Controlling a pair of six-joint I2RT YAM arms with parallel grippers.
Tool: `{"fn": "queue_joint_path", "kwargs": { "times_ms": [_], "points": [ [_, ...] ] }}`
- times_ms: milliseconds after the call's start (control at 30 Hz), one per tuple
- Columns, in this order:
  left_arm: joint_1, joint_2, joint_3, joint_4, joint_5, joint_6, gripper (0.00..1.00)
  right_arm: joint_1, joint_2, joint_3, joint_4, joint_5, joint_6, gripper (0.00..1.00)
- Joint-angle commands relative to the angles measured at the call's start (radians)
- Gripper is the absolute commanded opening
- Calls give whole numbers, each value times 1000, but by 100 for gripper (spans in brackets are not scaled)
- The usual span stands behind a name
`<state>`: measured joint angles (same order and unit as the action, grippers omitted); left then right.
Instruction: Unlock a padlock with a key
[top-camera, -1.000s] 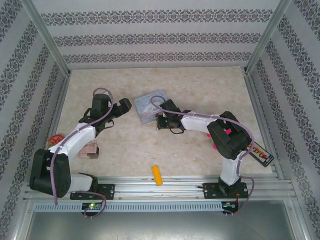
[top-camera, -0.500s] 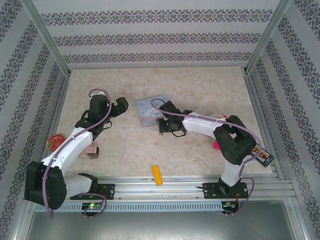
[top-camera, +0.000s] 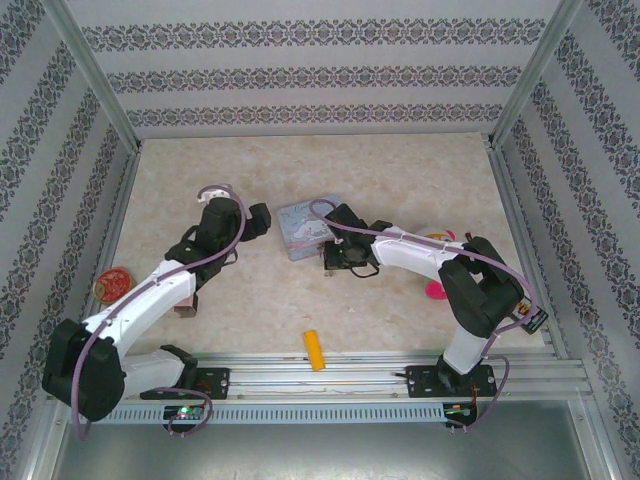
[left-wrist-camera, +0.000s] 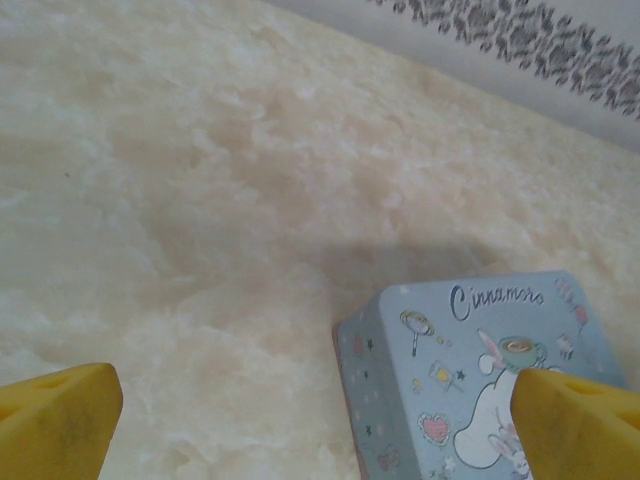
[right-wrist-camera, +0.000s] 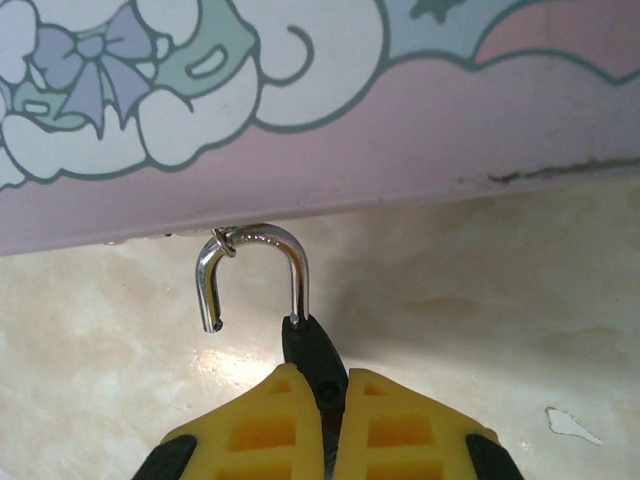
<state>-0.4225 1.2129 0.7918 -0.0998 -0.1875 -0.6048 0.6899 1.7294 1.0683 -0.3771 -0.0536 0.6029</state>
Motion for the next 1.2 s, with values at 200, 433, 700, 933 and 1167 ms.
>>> {"fn": "queue_joint_path", "kwargs": {
  "times_ms": [200,433,700,933,1167],
  "points": [
    [-29,125,4,91,72,25,99,-5,7,39,-84,-37,38,0],
    [-46,180,26,105,98,43,99,38,83,192,-351,138,20,0],
    [-50,227,45,110,112,30,99,50,158,266,-393,156,9,0],
    [-50,234,44,102,95,16,99,47,177,236,-299,100,30,9],
    [-50,231,46,88,78,14,99,46,183,216,-270,87,44,17]
  ]
}}
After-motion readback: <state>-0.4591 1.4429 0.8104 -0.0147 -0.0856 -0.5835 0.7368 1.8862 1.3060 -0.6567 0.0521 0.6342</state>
